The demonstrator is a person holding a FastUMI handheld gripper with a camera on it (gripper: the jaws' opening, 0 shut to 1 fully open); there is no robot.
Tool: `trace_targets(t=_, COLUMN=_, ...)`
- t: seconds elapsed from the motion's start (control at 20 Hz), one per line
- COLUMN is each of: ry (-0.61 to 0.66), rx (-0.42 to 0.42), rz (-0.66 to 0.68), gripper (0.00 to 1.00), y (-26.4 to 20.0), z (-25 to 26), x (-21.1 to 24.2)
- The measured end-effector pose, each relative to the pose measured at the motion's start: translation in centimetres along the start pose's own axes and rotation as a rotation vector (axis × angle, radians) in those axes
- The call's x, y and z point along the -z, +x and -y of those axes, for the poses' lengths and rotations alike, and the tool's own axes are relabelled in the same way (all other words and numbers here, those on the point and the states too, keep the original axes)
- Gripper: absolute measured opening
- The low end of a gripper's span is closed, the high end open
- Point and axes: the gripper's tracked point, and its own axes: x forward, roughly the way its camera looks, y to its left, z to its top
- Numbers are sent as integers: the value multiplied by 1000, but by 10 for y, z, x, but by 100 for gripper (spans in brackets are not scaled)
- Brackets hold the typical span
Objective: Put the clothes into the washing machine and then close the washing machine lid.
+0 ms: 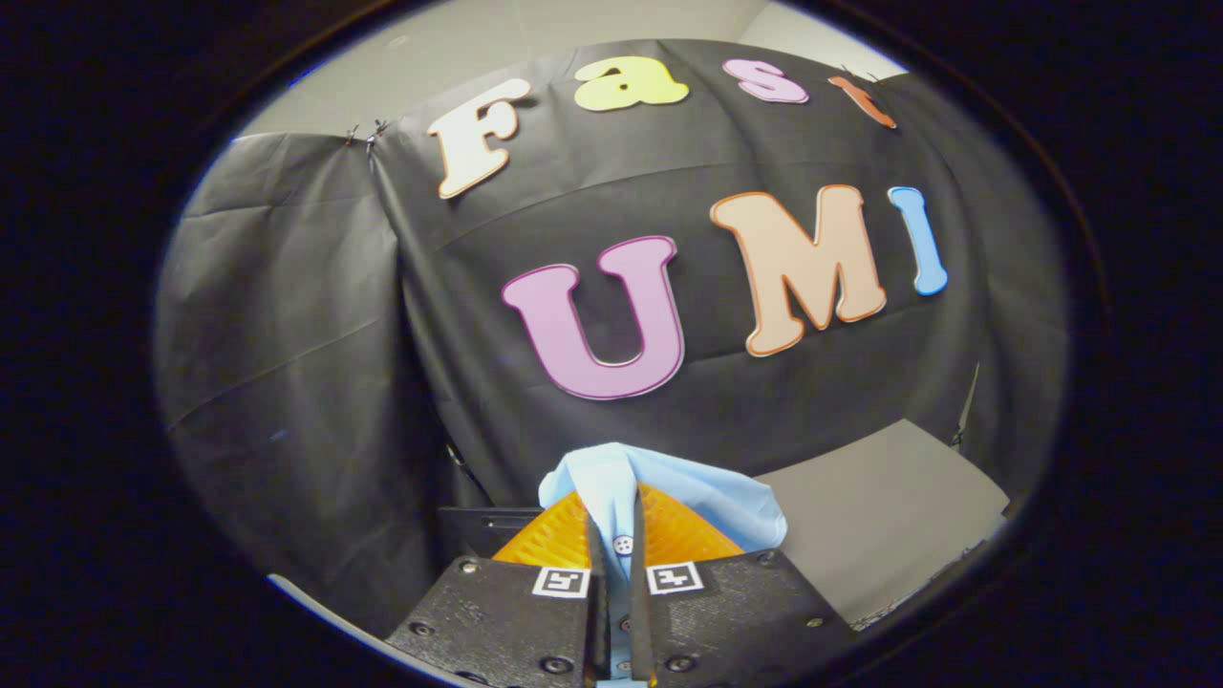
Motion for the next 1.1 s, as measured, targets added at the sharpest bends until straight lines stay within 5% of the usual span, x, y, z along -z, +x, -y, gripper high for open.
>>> trace_targets(t=0.55, ry=-51, rx=-65, rz=-53, gripper=12, y=62, z=-101, x=89)
trace_targets(t=1.1, ry=-111, rx=-66, rz=-220, gripper=13, y=135, z=-108, x=243)
